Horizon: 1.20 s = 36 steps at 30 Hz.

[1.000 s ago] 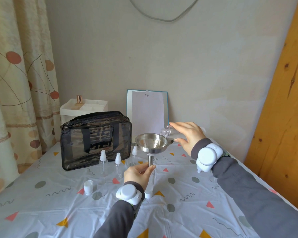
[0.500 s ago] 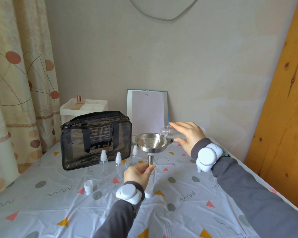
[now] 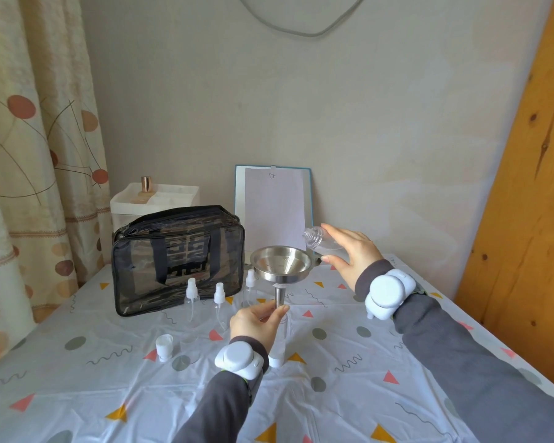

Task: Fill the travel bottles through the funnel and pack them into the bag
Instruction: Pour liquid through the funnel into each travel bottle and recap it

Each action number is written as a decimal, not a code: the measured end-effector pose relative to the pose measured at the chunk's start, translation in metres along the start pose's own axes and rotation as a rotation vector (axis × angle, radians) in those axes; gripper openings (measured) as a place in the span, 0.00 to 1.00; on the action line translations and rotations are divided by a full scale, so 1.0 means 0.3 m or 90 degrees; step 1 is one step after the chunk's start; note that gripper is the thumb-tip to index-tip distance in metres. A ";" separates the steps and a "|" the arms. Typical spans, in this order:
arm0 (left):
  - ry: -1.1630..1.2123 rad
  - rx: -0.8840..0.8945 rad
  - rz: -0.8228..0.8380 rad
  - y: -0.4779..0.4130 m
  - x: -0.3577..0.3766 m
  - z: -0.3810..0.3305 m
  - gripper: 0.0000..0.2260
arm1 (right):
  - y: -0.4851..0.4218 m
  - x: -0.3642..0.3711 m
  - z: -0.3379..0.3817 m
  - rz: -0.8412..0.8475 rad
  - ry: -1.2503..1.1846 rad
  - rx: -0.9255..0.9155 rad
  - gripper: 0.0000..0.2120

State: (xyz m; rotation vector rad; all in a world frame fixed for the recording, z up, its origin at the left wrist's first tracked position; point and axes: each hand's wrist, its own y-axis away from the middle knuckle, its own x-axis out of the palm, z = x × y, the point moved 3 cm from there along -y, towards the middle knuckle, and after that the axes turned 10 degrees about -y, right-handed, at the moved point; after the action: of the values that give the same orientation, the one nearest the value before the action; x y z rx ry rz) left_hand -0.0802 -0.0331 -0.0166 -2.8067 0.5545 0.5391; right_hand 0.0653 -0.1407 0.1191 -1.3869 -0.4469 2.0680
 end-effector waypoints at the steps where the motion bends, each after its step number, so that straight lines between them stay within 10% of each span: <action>1: -0.001 0.001 -0.001 0.000 -0.001 0.000 0.16 | 0.000 -0.001 -0.003 -0.007 -0.014 0.005 0.26; 36: 0.000 0.046 -0.004 -0.005 -0.002 0.001 0.09 | 0.061 0.332 -0.336 -0.079 -0.318 0.463 0.23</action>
State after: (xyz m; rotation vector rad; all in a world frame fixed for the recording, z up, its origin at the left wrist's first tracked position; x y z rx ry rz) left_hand -0.0802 -0.0314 -0.0163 -2.7397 0.5536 0.5078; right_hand 0.1253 -0.0955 -0.0025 -0.4119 0.0450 2.1424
